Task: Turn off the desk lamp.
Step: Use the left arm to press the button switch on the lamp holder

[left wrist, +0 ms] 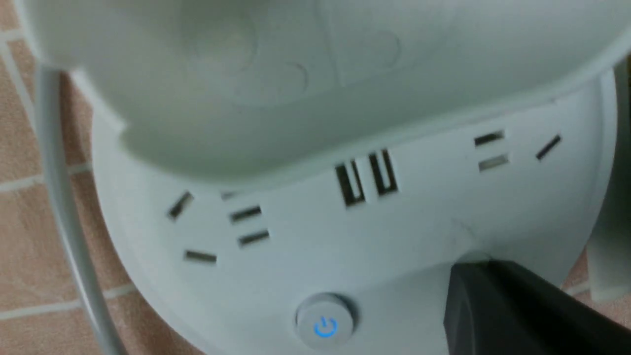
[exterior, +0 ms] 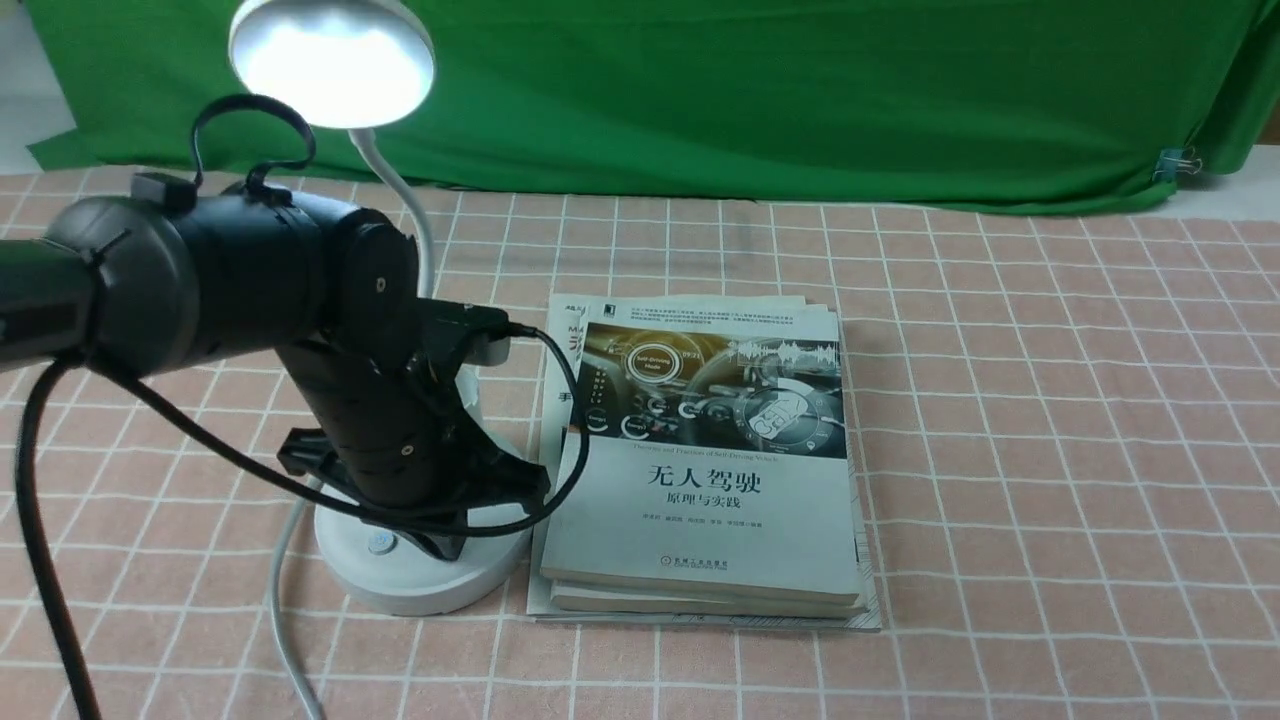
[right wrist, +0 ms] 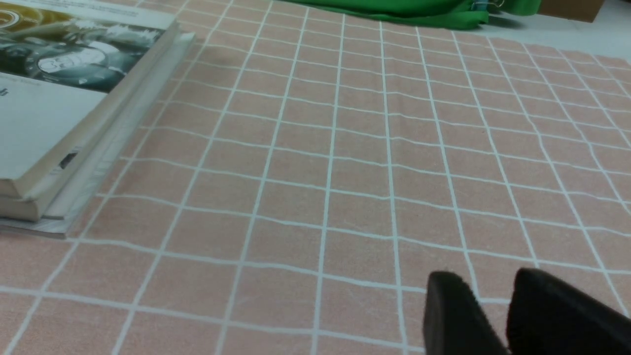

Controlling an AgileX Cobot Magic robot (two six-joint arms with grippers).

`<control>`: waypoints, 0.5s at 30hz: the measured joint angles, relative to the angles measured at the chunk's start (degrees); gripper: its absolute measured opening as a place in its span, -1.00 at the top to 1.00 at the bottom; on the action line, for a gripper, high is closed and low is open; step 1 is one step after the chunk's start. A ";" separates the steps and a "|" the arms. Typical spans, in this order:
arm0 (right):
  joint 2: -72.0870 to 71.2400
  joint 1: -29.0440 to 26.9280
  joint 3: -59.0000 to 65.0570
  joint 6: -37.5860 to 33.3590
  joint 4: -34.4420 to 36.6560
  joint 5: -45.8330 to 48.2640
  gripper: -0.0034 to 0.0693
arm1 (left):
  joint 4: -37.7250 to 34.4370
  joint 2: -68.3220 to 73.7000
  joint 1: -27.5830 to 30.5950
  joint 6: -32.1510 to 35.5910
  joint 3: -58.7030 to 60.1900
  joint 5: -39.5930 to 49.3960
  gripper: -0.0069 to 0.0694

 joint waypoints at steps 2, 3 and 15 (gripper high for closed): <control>0.00 0.00 0.00 0.00 0.00 0.00 0.25 | 0.07 0.13 0.00 0.00 -0.07 -0.07 0.81; 0.00 0.00 0.00 0.00 0.00 0.00 0.25 | 0.12 0.13 0.00 0.00 -0.07 -0.07 0.81; 0.00 0.00 0.00 0.00 0.00 0.00 0.25 | 0.62 -2.44 0.00 -0.12 -0.02 -0.53 0.81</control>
